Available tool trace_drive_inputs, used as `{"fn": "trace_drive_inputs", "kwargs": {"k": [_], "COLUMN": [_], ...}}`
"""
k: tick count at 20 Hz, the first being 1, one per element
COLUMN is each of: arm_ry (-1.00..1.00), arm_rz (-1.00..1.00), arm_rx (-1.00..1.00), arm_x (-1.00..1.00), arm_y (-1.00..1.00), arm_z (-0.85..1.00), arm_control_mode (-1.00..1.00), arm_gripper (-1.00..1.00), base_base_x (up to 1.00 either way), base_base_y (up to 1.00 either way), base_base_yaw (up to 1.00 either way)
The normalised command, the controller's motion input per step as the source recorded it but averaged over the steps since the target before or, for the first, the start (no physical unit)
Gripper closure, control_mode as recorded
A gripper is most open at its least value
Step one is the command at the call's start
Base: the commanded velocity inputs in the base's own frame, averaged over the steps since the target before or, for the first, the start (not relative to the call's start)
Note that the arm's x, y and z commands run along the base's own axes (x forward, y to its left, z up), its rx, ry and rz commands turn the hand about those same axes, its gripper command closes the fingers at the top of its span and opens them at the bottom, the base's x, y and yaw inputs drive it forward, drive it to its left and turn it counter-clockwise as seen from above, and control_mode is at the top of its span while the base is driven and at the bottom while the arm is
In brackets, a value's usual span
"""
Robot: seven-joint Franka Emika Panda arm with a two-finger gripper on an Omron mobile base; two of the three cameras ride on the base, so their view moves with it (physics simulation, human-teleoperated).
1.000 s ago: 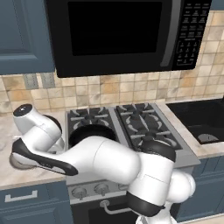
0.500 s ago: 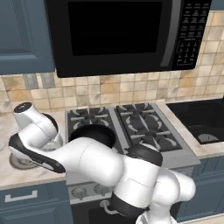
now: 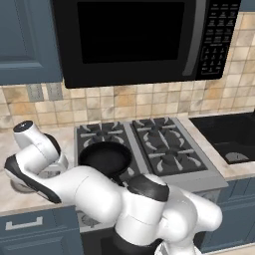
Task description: Pick up the butter stick and place it in the pan. Then turn on the burner for the pan.
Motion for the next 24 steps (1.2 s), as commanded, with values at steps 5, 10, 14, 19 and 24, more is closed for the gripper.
{"fn": "trace_drive_inputs", "kwargs": {"k": [5,10,14,19,24], "arm_ry": [-0.02,-0.04,-0.03,0.00,0.00], "arm_rz": [0.00,0.00,0.01,0.02,0.03], "arm_rx": [0.00,0.00,0.01,0.01,0.01], "arm_x": [0.20,0.14,0.14,0.12,0.11], "arm_y": [0.12,0.18,0.20,0.16,0.08], "arm_z": [-0.15,-0.14,-0.12,-0.13,-0.15], "arm_control_mode": [-1.00,-1.00,-1.00,-1.00,-1.00], "arm_gripper": [-1.00,-1.00,-1.00,-1.00,-1.00], "base_base_x": [0.00,0.00,0.00,0.00,0.00], "base_base_y": [0.00,0.00,0.00,0.00,0.00], "base_base_yaw": [0.00,0.00,0.00,0.00,0.00]}}
